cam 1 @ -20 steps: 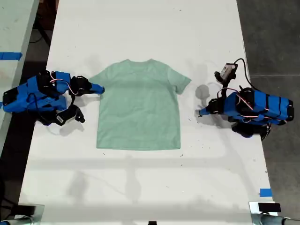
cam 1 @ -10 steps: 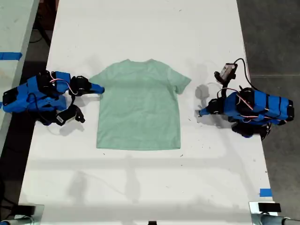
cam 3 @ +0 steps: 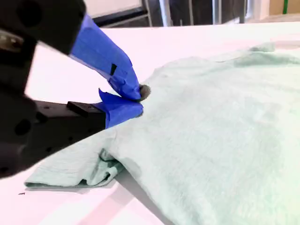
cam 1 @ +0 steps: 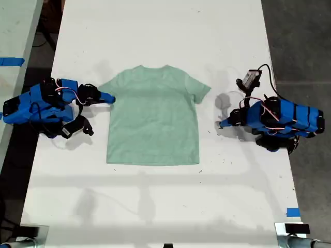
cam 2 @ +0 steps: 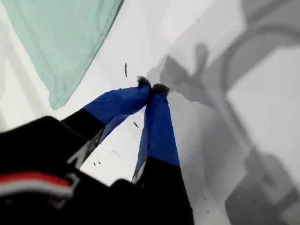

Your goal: Fold t shirt

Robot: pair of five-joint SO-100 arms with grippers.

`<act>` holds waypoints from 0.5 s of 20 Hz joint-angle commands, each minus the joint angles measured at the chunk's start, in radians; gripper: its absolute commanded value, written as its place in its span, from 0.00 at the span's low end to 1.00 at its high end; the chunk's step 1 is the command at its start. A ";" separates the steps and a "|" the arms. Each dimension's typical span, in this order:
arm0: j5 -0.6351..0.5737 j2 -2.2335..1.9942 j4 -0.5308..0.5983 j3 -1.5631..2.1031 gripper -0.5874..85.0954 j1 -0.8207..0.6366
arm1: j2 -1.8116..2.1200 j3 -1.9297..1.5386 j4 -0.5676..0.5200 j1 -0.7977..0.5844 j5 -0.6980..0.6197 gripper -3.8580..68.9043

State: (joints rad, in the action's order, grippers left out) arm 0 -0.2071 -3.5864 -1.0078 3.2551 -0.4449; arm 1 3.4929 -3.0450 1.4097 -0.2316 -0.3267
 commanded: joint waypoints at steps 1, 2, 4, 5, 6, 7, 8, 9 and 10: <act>0.006 -0.008 -0.002 0.035 0.00 0.026 | 0.008 -0.043 -0.029 0.009 -0.021 0.11; 0.006 -0.008 -0.002 0.035 0.00 0.034 | 0.008 -0.043 -0.029 0.012 -0.021 0.11; 0.006 -0.008 -0.002 0.035 0.00 0.035 | 0.008 -0.043 -0.029 0.014 -0.023 0.10; 0.006 -0.008 -0.002 0.035 0.00 0.035 | 0.008 -0.043 -0.029 0.014 -0.023 0.10; 0.006 -0.008 -0.002 0.035 0.00 0.035 | 0.008 -0.043 -0.029 0.014 -0.023 0.10; 0.006 -0.008 -0.002 0.035 0.00 0.037 | 0.008 -0.043 -0.029 0.014 -0.023 0.09; 0.006 -0.008 -0.002 0.035 0.00 0.038 | 0.008 -0.043 -0.029 0.014 -0.023 0.09; 0.006 -0.008 -0.002 0.035 0.00 0.040 | 0.008 -0.043 -0.029 0.014 -0.023 0.09; 0.006 -0.008 -0.002 0.035 0.00 0.040 | 0.008 -0.043 -0.029 0.014 -0.023 0.09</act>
State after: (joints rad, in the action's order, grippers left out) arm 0 -0.2071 -3.5864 -1.0078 3.2551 -0.4218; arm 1 3.4929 -3.0450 1.4097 -0.2286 -0.3359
